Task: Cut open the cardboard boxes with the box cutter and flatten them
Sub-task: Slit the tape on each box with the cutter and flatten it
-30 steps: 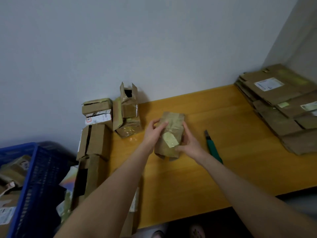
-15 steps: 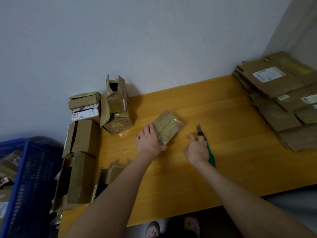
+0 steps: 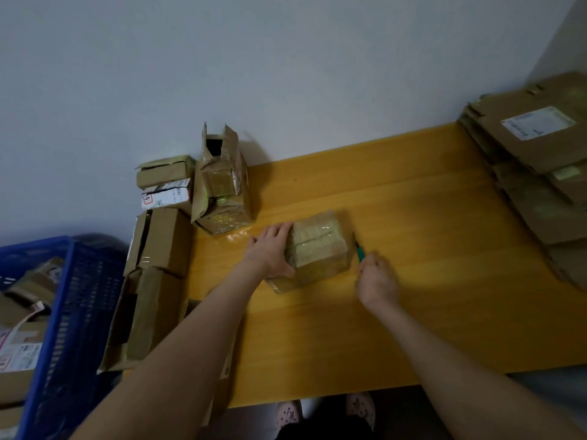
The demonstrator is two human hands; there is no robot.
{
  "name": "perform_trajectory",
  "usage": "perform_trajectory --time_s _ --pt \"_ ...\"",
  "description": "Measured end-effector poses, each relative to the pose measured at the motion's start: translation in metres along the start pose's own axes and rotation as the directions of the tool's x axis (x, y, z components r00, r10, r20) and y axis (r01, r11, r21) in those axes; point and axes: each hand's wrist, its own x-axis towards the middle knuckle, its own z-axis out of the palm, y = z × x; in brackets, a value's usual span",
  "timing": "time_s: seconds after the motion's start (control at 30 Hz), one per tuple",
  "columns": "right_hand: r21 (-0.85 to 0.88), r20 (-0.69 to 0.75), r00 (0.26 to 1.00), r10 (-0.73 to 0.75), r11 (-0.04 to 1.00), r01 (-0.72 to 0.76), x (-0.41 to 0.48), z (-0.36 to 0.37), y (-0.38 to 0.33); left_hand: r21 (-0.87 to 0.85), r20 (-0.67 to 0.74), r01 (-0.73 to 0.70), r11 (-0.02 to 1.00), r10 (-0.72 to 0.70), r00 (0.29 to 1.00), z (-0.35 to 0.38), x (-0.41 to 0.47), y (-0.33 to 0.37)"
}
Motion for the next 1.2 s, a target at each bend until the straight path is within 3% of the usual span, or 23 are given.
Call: perform_trajectory --time_s 0.1,0.27,0.37,0.47,0.7,1.0,1.2 --pt "0.485 0.024 0.993 0.113 0.868 -0.111 0.002 -0.014 -0.017 0.048 -0.047 -0.006 0.999 0.008 0.999 0.002 -0.007 -0.002" --pt "0.733 0.198 0.978 0.061 0.653 -0.189 -0.010 -0.036 -0.041 0.220 -0.103 -0.021 0.975 0.044 0.994 -0.006 -0.016 -0.014" --pt "0.735 0.231 0.973 0.000 0.655 -0.175 -0.014 -0.038 -0.050 0.249 -0.043 -0.023 0.968 0.034 0.998 -0.007 -0.013 -0.010" --pt "0.722 0.269 0.963 0.005 0.661 -0.205 -0.016 -0.035 -0.054 0.147 -0.016 -0.048 0.988 0.051 0.999 -0.004 -0.006 -0.002" --pt "0.725 0.253 0.966 0.059 0.649 -0.230 -0.016 -0.031 -0.061 0.155 -0.116 -0.075 0.985 0.093 0.989 -0.005 0.001 -0.009" --pt "0.406 0.010 1.000 -0.021 0.914 0.015 -0.026 -0.036 -0.025 0.069 -0.060 -0.056 0.996 0.060 0.996 -0.010 0.010 -0.014" --pt "0.306 0.014 0.998 -0.069 0.950 0.062 -0.031 -0.041 -0.028 0.069 -0.070 -0.056 0.996 0.061 0.996 -0.008 0.009 -0.013"
